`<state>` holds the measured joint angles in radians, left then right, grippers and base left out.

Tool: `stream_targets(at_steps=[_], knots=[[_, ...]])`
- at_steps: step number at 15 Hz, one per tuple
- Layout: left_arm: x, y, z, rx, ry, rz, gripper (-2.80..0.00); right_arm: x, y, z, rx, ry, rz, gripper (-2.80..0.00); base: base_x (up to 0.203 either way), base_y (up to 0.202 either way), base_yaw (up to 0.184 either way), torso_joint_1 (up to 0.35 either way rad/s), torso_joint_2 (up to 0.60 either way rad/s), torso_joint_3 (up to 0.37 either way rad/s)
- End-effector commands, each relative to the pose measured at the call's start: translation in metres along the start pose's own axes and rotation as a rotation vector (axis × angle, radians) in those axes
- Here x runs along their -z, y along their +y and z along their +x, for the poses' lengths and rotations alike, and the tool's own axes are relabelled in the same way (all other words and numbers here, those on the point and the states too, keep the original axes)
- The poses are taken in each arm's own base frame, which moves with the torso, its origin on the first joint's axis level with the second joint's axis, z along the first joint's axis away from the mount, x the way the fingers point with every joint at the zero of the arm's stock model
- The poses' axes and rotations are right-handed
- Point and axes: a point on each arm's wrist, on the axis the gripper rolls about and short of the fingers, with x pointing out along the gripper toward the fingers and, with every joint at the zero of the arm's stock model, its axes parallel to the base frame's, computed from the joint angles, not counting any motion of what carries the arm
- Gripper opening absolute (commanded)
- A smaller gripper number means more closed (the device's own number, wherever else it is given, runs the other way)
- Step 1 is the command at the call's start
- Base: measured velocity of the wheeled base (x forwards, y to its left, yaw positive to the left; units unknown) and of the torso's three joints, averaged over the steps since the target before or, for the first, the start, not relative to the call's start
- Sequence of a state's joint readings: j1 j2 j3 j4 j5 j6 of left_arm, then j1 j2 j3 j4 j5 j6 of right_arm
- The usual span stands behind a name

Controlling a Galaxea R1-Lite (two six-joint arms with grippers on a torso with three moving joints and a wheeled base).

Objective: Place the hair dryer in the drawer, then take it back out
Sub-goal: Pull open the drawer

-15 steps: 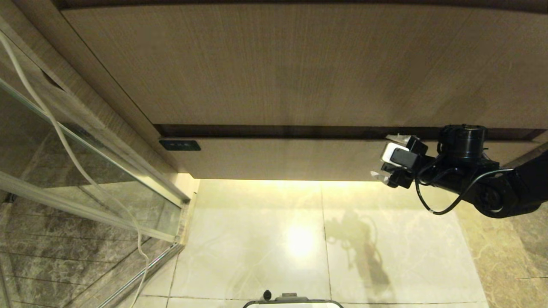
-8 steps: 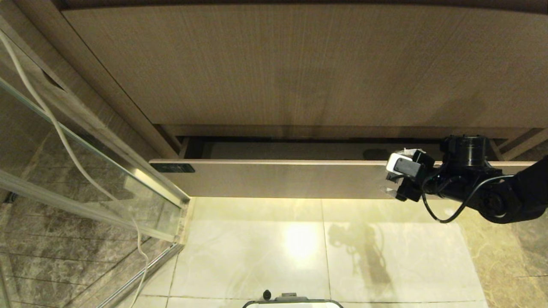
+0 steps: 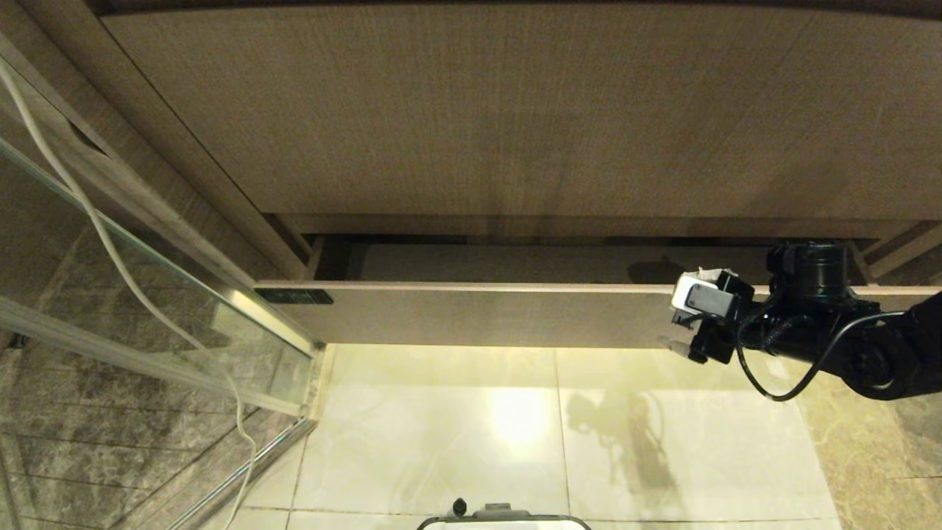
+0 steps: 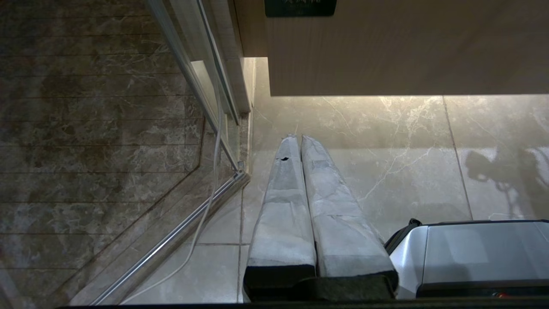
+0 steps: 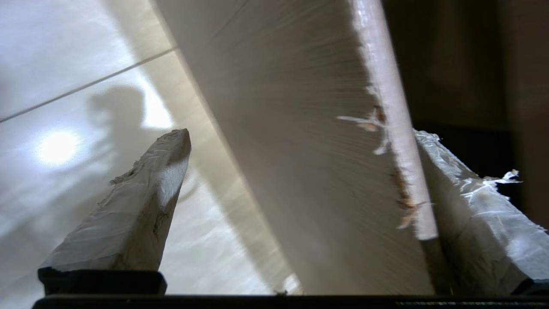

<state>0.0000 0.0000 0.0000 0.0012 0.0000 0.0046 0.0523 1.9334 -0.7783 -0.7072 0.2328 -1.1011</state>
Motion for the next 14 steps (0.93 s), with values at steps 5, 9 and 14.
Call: stream_targets(at_steps=[5, 9, 14], knots=[[0.000, 0.000, 0.000, 0.000, 0.002, 0.000, -2.80, -0.012, -0.015, -0.035, 0.077, -0.022, 0.022, 0.00, 0.000, 0.000, 0.000, 0.000, 0.00, 0.000], [0.000, 0.000, 0.000, 0.000, 0.001, 0.000, -2.80, -0.013, -0.009, -0.071, 0.041, 0.007, 0.044, 0.00, 0.000, 0.000, 0.000, 0.000, 0.00, 0.000], [0.000, 0.000, 0.000, 0.000, 0.001, 0.000, -2.80, -0.013, 0.011, -0.104, -0.015, 0.039, 0.080, 0.00, 0.000, 0.000, 0.000, 0.000, 0.00, 0.000]])
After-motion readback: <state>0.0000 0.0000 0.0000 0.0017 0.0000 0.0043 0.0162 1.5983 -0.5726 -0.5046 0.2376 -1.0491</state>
